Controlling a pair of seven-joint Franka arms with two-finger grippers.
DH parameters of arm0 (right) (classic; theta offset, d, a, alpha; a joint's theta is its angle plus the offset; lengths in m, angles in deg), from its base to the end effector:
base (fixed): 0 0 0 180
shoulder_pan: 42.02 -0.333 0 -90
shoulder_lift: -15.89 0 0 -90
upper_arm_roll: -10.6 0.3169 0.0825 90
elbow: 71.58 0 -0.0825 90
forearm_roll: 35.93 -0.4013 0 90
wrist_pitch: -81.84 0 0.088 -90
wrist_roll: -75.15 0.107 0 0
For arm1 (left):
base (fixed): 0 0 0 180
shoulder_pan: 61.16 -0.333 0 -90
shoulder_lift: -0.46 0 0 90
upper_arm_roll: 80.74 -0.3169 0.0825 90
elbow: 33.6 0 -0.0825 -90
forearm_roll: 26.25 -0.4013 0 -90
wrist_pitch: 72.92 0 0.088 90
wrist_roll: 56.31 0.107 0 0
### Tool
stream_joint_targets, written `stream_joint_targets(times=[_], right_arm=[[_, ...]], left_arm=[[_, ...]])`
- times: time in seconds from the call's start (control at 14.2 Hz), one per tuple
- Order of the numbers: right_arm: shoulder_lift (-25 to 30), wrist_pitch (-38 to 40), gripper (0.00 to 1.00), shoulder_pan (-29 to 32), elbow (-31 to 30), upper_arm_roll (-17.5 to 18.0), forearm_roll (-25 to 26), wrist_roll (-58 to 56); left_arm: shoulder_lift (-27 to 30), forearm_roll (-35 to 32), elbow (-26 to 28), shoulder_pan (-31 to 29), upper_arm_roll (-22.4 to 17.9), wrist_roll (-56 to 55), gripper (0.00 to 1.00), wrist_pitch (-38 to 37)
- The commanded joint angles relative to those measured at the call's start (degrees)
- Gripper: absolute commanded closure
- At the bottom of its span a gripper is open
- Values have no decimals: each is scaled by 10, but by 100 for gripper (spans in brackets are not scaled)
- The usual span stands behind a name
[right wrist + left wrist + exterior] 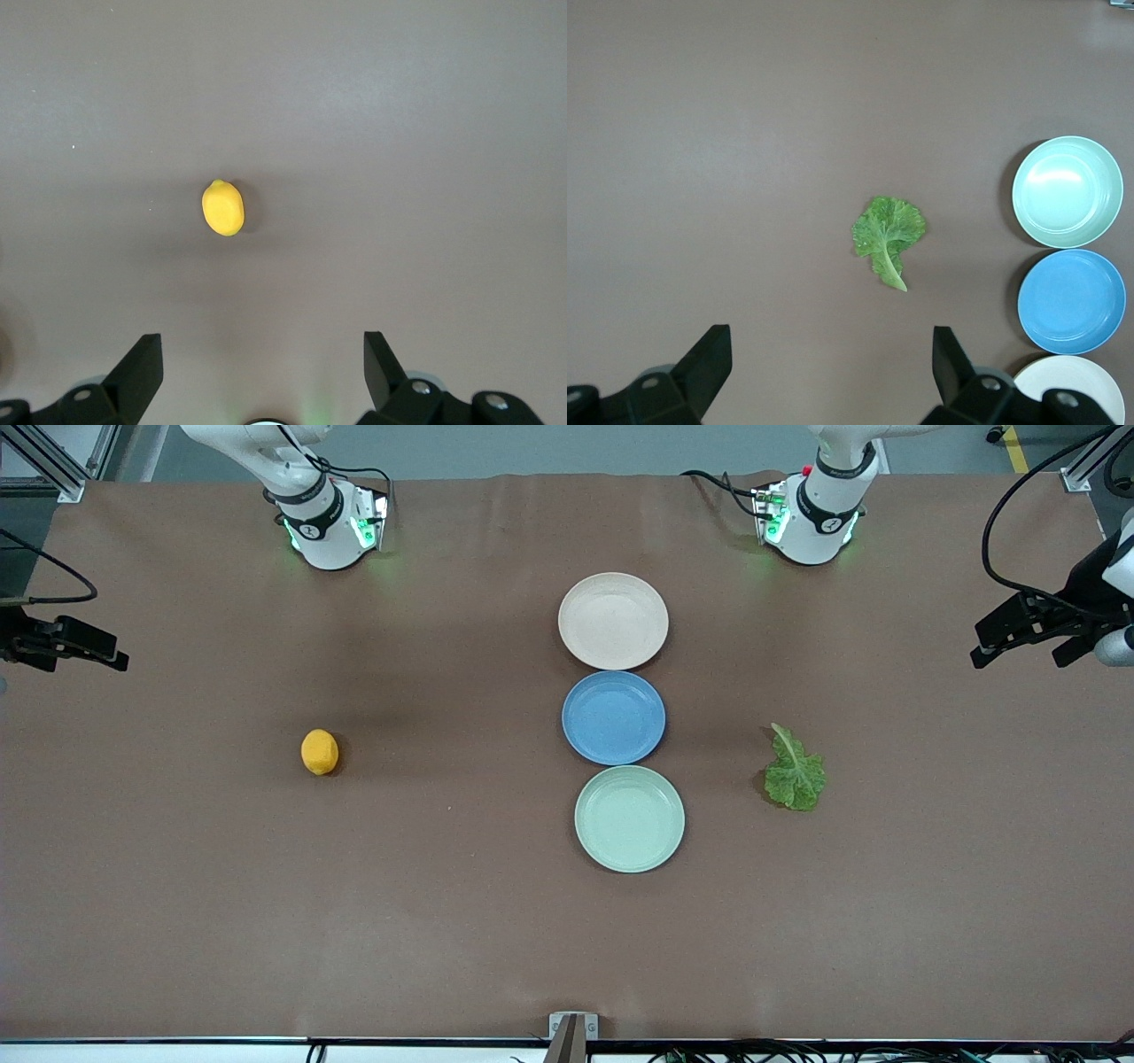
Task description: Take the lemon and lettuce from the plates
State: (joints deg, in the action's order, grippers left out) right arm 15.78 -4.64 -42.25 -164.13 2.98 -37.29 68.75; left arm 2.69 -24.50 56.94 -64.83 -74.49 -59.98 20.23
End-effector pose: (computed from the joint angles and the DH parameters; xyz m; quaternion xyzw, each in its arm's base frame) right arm 0.5594 -0.0698 0.5977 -0.9984 0.0085 0.0521 0.0181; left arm 0.5648 -0.0299 0.6479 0.9990 0.0097 0.0413 0.0154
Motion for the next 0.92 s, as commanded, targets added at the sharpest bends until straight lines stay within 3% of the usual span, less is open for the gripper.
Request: stream_joint_targets(times=[0.0, 0.85], right_arm=[[30, -11, 0, 8, -29, 15, 16, -7], [57, -31, 0, 23, -61, 30, 17, -7]], left_arm=[[-5, 5, -15, -5, 1, 9, 0, -13], [-6, 5, -16, -5, 1, 9, 0, -11]])
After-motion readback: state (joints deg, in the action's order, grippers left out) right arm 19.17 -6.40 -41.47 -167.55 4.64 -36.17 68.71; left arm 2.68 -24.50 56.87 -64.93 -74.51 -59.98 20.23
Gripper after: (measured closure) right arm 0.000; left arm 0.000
